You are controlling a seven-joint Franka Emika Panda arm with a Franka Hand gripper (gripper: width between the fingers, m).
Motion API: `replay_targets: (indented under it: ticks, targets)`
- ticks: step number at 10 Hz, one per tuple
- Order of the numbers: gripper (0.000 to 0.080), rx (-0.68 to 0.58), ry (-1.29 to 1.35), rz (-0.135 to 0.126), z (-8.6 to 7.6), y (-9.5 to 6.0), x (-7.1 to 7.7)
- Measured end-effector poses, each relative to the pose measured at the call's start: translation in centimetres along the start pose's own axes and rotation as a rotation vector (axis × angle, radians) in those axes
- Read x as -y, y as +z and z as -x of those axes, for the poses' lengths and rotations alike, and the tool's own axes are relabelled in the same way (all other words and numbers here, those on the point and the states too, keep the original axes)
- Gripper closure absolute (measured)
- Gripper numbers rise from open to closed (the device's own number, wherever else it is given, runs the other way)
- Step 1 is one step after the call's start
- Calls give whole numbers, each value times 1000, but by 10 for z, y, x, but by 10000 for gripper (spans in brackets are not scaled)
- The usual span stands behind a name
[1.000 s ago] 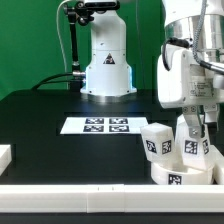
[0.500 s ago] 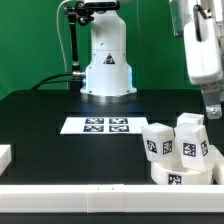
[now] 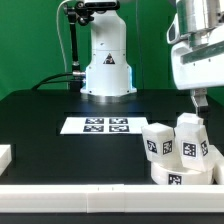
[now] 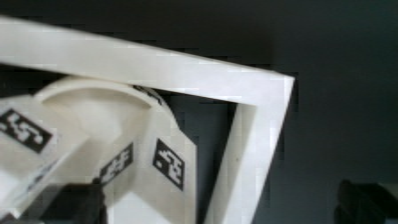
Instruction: Assemble stool
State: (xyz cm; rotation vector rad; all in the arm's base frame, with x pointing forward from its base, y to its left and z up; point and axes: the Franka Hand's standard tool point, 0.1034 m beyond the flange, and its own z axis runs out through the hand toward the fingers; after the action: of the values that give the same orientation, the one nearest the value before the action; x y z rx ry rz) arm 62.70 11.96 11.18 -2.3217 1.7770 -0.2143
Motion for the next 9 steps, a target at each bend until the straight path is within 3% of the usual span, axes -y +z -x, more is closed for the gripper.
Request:
replay_targets:
  ticks: [1, 3, 6, 9]
  targets:
    - [151, 3, -142, 28, 3, -2, 2]
    - [151, 8, -365, 28, -8, -4, 7]
    - [151, 3, -514, 33, -10, -4, 6]
    - [151, -6, -831, 50, -13, -4, 6]
